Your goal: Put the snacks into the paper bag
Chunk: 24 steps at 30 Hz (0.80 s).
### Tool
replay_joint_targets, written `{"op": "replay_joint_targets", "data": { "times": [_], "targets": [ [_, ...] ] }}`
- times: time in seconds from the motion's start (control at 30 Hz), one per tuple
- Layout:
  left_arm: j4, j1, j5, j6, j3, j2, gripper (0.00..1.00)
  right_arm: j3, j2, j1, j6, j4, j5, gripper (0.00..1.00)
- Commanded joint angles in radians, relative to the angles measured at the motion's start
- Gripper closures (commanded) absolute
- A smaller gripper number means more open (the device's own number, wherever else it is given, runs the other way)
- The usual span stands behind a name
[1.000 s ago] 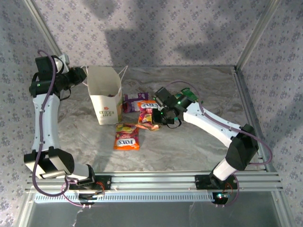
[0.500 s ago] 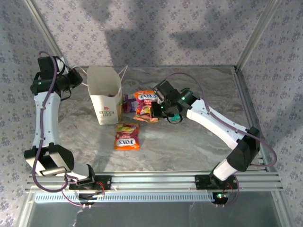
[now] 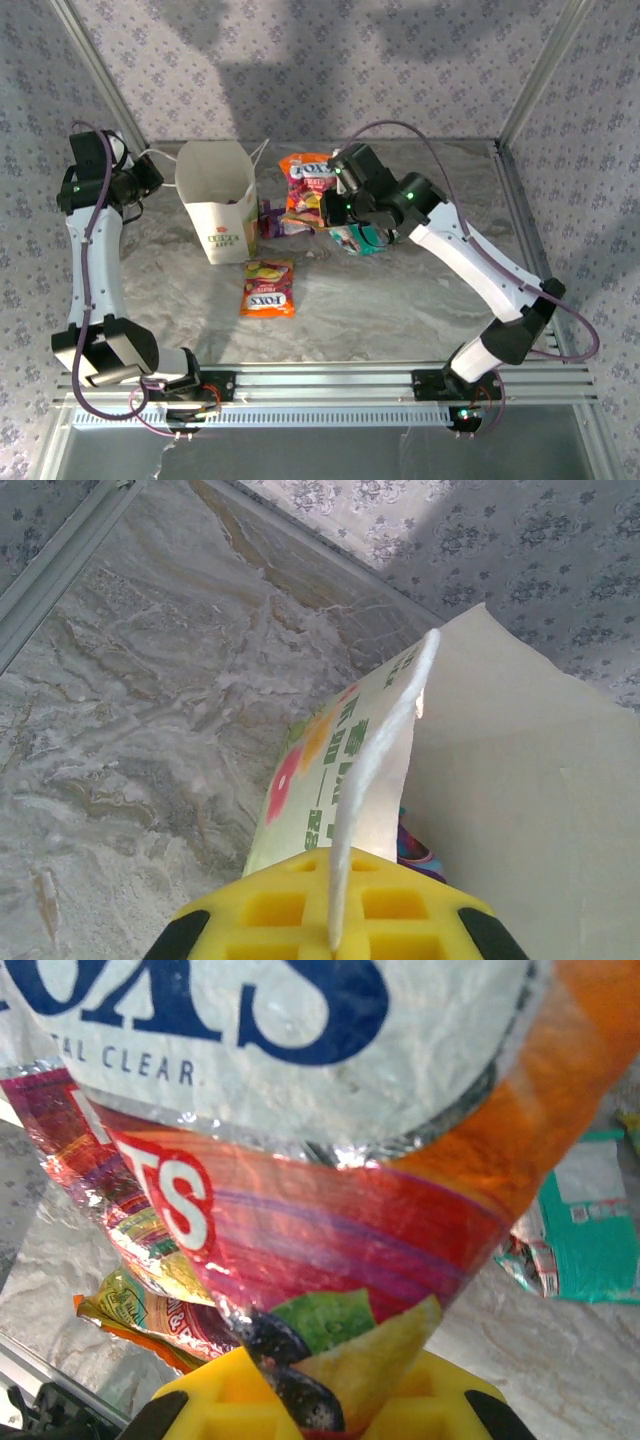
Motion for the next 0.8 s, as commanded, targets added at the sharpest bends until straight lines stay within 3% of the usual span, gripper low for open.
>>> {"op": "replay_joint_targets", "data": {
  "times": [0.0,0.77],
  "targets": [
    [0.015,0.014,0.019,-0.015,-0.016,-0.038,0.96,0.093,-0.023,0.014,-0.064,0.01,0.037,1.0],
    [0.02,0.071,0.054,-0.019,-0.084,-0.106,0.97,0.611,0.248,0.106,-0.219,-0.032,-0.002,1.0]
  ]
}}
